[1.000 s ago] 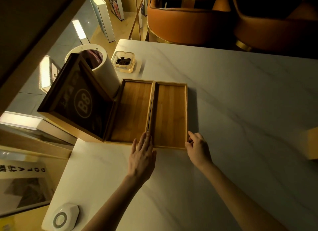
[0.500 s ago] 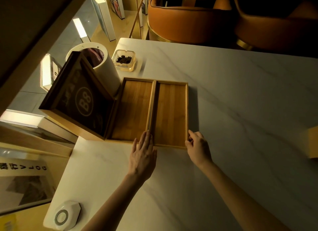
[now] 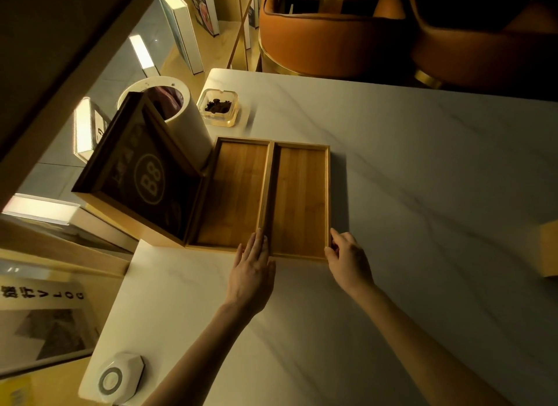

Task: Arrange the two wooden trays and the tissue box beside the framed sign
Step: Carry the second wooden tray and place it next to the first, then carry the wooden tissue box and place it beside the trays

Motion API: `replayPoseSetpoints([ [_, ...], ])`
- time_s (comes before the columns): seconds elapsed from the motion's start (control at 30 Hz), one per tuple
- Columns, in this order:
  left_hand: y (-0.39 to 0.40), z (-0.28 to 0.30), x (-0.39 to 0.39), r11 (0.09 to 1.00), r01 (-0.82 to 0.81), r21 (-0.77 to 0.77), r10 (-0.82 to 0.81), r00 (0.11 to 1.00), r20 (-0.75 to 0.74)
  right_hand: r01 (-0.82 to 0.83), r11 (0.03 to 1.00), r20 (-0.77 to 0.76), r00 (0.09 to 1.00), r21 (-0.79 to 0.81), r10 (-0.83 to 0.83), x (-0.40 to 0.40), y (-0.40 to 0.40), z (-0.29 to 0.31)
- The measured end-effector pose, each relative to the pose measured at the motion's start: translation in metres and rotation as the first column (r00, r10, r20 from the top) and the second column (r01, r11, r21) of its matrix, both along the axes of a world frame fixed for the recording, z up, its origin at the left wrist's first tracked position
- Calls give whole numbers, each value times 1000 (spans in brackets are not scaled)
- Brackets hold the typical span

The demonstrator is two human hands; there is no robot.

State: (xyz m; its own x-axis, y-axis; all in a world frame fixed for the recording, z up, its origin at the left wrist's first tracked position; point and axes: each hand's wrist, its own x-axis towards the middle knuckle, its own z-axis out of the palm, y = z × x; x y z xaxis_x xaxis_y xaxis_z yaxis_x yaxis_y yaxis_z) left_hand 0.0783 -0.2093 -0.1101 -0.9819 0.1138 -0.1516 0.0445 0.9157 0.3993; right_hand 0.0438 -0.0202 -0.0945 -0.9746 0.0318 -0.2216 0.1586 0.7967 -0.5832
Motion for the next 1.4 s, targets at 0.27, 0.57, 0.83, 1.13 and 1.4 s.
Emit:
replayPoseSetpoints([
  [0.27, -26, -4, 4, 996, -74, 42, 77, 994, -71, -26, 997, 58, 998, -70, 30, -5, 7, 0],
  [0.57, -27, -5, 4, 999, -33, -19, 33, 999, -23, -35, 997, 47, 998, -70, 38, -2, 7, -2],
  [0.83, -25, 6, -4, 997, -30, -73, 36, 996, 84, -161, 986, 114, 981, 43, 155, -11, 16, 5],
  [1.13, 34, 56, -31, 999, -38, -4, 37, 990, -139, -346, 911, 30, 937, 226, 349, -19, 43, 41],
  [1.4, 161, 89, -66, 994, 108, 33, -100, 977, -187, -218, 869, -222, 913, 444, 342, -10, 163, 96],
])
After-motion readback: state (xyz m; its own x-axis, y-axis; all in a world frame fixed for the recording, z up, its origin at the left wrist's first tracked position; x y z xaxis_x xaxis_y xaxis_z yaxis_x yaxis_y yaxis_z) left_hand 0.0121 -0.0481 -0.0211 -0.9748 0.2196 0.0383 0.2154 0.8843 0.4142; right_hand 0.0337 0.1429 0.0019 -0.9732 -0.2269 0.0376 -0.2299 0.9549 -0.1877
